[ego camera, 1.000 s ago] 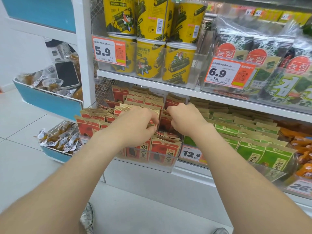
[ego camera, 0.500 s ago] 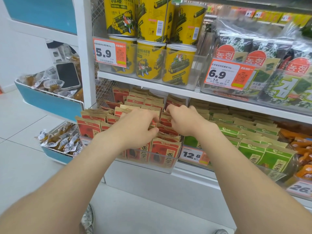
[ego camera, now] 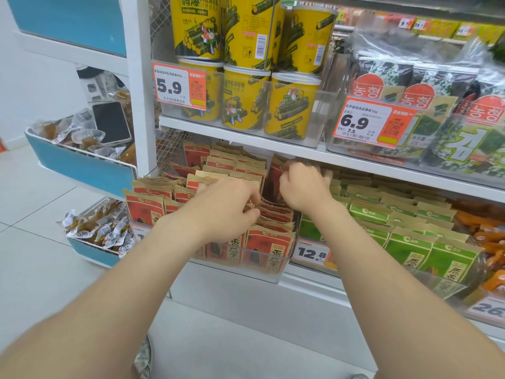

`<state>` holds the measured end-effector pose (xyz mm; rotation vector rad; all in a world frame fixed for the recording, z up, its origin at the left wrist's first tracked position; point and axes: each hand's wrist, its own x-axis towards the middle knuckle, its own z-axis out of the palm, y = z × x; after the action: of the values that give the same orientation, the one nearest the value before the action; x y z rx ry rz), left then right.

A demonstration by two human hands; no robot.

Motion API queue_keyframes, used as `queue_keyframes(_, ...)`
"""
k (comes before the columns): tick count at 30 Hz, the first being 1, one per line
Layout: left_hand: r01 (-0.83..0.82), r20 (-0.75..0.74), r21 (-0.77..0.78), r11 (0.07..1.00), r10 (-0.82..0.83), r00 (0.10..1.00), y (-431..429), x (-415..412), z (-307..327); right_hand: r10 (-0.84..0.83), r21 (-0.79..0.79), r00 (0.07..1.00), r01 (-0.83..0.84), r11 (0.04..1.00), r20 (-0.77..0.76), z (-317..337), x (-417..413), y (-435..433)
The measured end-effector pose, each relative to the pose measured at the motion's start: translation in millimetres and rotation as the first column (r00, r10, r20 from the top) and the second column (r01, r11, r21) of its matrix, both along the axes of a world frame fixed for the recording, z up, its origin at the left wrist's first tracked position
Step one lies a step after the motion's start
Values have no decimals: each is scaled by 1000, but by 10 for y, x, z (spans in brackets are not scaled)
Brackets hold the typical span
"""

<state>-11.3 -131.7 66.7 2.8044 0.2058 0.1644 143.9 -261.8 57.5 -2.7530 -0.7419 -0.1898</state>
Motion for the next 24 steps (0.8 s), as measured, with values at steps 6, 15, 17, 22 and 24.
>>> queue_keyframes(6,5,-4,-11,1000,-5,1000,6,16,3,-32,1,999,32,999,31,19,16,106)
queue_keyframes(15,23,-4,-10,1000,-23,1000,16,-22,-5,-47,-148,988,69,987,145,-30,-20,84)
queue_keyframes(17,21,-1,-27,999,-21,1000,25,-30,-3,18,-167,972,22,986,236,-11,-91,42)
queue_keyframes(22,17,34,-53,998,-15,999,31,-29,9,186,-244,890,-88,966,416,77,-310,-108)
queue_keyframes(24,5,56,-56,998,-2,998,10,-44,31,234,-242,836,-126,962,497,119,-402,-195)
